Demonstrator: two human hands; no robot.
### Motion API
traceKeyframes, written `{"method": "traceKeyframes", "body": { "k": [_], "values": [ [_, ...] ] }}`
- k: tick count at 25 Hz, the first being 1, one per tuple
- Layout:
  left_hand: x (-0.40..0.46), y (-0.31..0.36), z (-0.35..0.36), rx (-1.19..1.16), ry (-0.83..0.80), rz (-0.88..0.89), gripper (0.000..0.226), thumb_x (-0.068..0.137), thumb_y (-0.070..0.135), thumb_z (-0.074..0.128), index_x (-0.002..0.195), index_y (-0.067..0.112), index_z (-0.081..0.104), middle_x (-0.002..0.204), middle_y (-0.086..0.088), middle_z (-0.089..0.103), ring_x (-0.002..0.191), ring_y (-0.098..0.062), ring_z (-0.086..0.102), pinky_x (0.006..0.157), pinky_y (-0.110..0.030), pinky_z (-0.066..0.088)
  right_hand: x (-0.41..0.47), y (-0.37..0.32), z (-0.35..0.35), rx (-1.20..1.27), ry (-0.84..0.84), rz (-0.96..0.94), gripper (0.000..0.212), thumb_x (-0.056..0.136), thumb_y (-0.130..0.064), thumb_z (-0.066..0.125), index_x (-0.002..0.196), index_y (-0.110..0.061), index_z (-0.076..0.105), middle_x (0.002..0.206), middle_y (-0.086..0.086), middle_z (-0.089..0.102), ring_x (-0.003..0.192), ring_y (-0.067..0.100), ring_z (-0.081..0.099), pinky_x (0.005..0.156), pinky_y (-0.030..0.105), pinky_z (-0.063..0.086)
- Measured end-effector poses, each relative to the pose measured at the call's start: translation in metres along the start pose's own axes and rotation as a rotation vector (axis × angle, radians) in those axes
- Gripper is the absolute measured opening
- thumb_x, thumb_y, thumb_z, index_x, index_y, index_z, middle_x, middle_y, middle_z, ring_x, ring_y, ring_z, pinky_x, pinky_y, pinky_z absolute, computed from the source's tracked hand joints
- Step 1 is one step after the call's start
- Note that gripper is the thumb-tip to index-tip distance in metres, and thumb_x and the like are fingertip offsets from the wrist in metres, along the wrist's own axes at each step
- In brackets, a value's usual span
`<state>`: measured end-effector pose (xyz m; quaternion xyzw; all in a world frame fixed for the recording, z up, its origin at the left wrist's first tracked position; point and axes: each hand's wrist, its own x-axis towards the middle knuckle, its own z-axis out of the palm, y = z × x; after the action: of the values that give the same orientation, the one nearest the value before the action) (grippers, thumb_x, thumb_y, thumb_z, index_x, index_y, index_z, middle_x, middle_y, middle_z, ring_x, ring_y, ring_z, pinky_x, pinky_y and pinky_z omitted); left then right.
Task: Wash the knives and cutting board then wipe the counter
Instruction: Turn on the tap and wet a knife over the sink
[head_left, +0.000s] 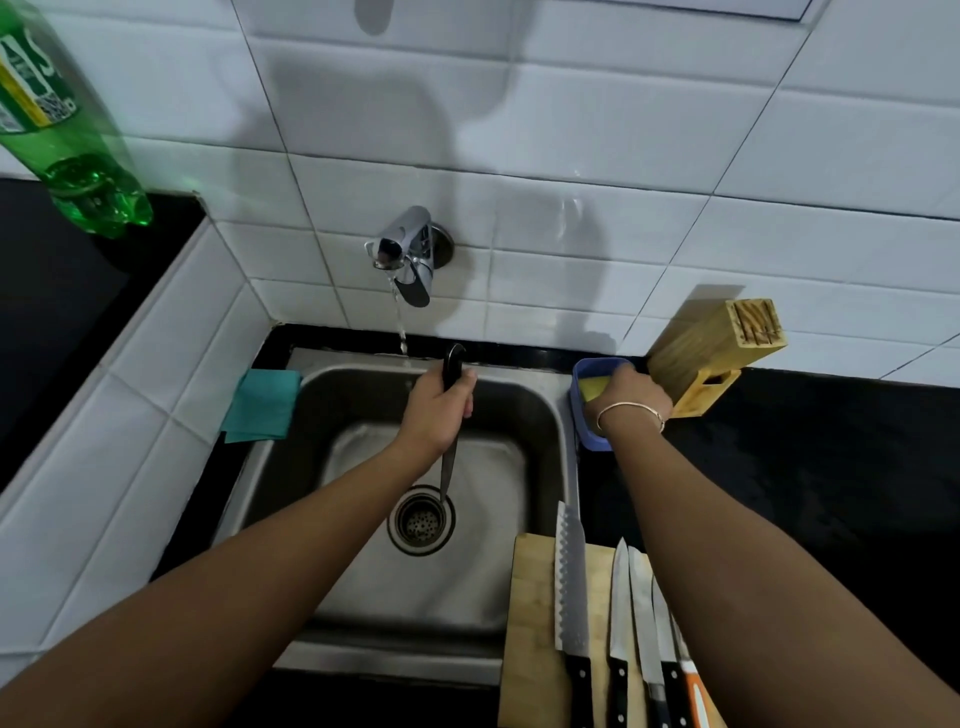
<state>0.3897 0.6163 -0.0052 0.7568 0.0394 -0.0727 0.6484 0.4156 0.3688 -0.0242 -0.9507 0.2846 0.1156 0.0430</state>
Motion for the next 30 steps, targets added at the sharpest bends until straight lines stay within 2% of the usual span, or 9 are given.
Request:
{"method": "traceKeyframes", "body": {
  "k": [6,10,13,17,19,22,24,26,30],
  "values": [
    [-0.001,-0.019,-0.006,-0.114,0.184,-0.163,0.023,0.103,0.023,0.05,0.081,0.02,0.055,0.058,0.005,0.051,0.055,-0.007,0.049,0.064,-0.024,0.043,-0.002,0.007,0.002,0.102,0.025,-0.005,0.06,0.076,-0.035,0.071,0.125,-0.011,0.046,0.112,0.011,0.065,0.103,0.033,0.064,0.07,0.036,0.046],
    [0.01,-0.007,-0.013,-0.252,0.271,-0.234,0.021,0.103,0.022,0.05,0.083,0.018,0.057,0.058,0.005,0.051,0.058,-0.011,0.049,0.071,-0.033,0.044,-0.006,0.017,-0.007,0.338,0.022,0.026,0.062,0.074,-0.045,0.073,0.119,-0.013,0.046,0.106,0.01,0.064,0.098,0.035,0.064,0.069,0.037,0.047],
    [0.012,0.0,-0.007,-0.251,0.276,-0.18,0.024,0.103,0.022,0.051,0.079,0.017,0.055,0.053,0.007,0.049,0.051,-0.007,0.047,0.065,-0.03,0.042,-0.008,0.025,-0.019,0.504,0.051,0.034,0.059,0.069,-0.05,0.073,0.112,-0.017,0.048,0.097,0.005,0.06,0.09,0.032,0.061,0.072,0.036,0.047],
    [-0.003,-0.003,0.003,-0.195,0.206,-0.146,0.023,0.103,0.024,0.051,0.082,0.018,0.055,0.052,0.009,0.051,0.053,-0.005,0.048,0.066,-0.03,0.042,-0.007,0.033,-0.033,0.777,0.056,0.062,0.059,0.072,-0.047,0.07,0.121,-0.019,0.052,0.101,0.001,0.056,0.088,0.026,0.053,0.076,0.034,0.043],
    [-0.009,-0.002,0.007,-0.175,0.185,-0.133,0.026,0.103,0.024,0.051,0.078,0.017,0.055,0.054,0.007,0.052,0.057,-0.011,0.049,0.07,-0.035,0.043,-0.005,0.035,-0.039,0.947,0.008,0.089,0.046,0.075,-0.038,0.066,0.117,-0.02,0.056,0.108,0.006,0.06,0.094,0.029,0.055,0.08,0.036,0.046],
    [-0.014,0.005,0.009,-0.163,0.158,-0.097,0.027,0.103,0.021,0.051,0.077,0.015,0.054,0.058,0.001,0.051,0.062,-0.016,0.049,0.074,-0.038,0.042,-0.008,0.031,-0.05,1.26,-0.179,0.215,0.021,0.075,-0.022,0.055,0.095,-0.016,0.056,0.111,0.016,0.058,0.095,0.035,0.055,0.086,0.043,0.05],
    [-0.015,0.008,0.008,-0.145,0.141,-0.085,0.026,0.103,0.022,0.051,0.078,0.013,0.054,0.059,-0.001,0.051,0.062,-0.017,0.049,0.074,-0.037,0.041,-0.009,0.027,-0.053,1.484,-0.345,0.336,0.027,0.072,-0.021,0.051,0.097,-0.012,0.055,0.104,0.014,0.056,0.092,0.033,0.055,0.087,0.045,0.051],
    [-0.014,0.01,0.007,-0.145,0.131,-0.082,0.026,0.103,0.022,0.05,0.079,0.013,0.054,0.06,-0.002,0.051,0.064,-0.018,0.049,0.075,-0.037,0.04,-0.007,0.024,-0.056,1.62,-0.448,0.401,0.038,0.076,-0.027,0.053,0.108,-0.008,0.058,0.099,0.012,0.062,0.087,0.031,0.06,0.076,0.04,0.054],
    [-0.011,0.008,0.007,-0.133,0.105,-0.091,0.025,0.103,0.026,0.049,0.083,0.014,0.055,0.063,-0.001,0.053,0.067,-0.019,0.05,0.077,-0.037,0.041,-0.008,0.013,-0.059,1.568,-0.565,0.401,0.056,0.089,-0.06,0.056,0.119,-0.013,0.057,0.107,0.009,0.066,0.085,0.028,0.063,0.066,0.037,0.049]
  ]
}}
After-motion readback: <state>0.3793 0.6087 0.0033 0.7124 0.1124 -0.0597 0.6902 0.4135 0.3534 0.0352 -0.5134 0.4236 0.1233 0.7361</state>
